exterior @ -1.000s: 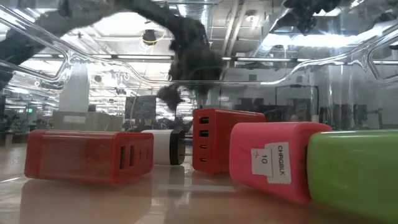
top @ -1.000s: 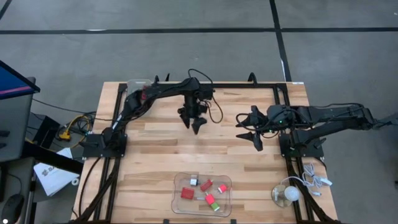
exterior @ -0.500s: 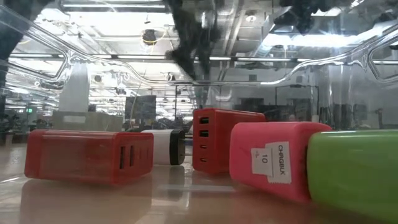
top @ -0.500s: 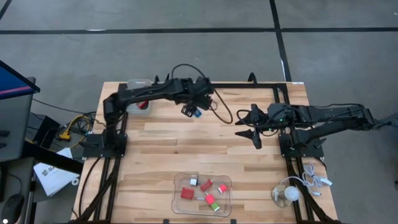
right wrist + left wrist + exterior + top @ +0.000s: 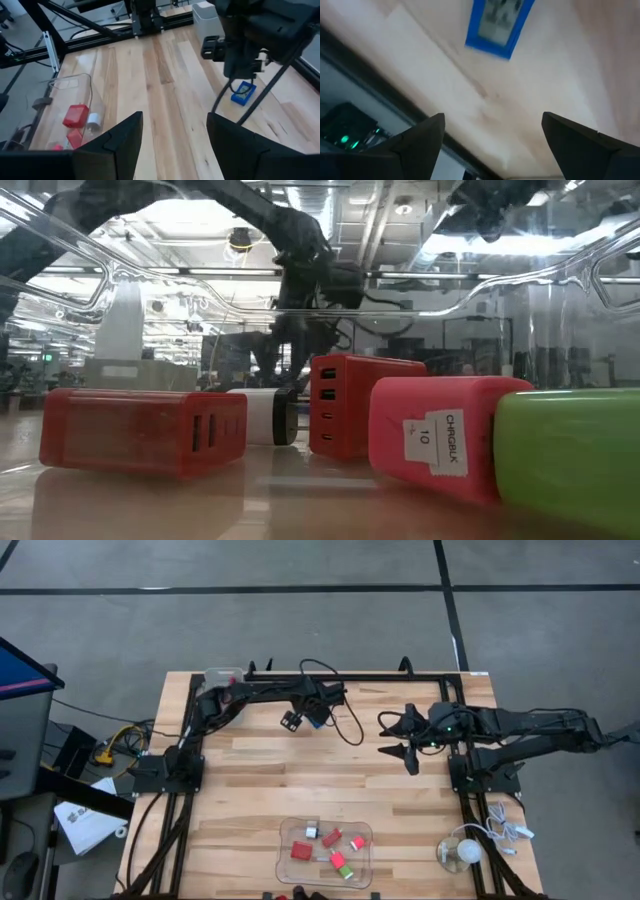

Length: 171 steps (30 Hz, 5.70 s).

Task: Pick & Place Office items
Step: Put the blue digital clock into the gray bin

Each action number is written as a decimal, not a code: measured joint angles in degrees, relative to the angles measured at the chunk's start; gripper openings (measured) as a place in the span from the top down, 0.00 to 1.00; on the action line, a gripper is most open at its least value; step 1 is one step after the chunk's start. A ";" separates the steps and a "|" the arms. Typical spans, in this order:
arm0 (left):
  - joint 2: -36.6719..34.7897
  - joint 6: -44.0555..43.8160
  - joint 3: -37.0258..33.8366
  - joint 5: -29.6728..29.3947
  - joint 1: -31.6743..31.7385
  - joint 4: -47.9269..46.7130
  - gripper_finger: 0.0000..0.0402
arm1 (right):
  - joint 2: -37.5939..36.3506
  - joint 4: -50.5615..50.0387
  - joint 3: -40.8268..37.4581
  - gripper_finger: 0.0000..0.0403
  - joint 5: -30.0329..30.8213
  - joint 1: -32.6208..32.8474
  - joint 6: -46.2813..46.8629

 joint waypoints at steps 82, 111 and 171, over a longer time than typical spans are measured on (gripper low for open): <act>1.47 -7.98 0.38 34.15 3.67 9.96 0.68 | 0.02 3.64 0.00 0.47 -1.72 -4.80 -5.04; 1.50 -43.31 6.51 45.08 11.31 9.56 1.00 | 0.02 4.11 0.00 0.47 -2.20 -8.46 -5.84; -72.96 -50.76 -69.69 -8.16 -44.59 85.13 1.00 | 37.62 25.27 3.25 0.92 0.95 -10.58 -4.35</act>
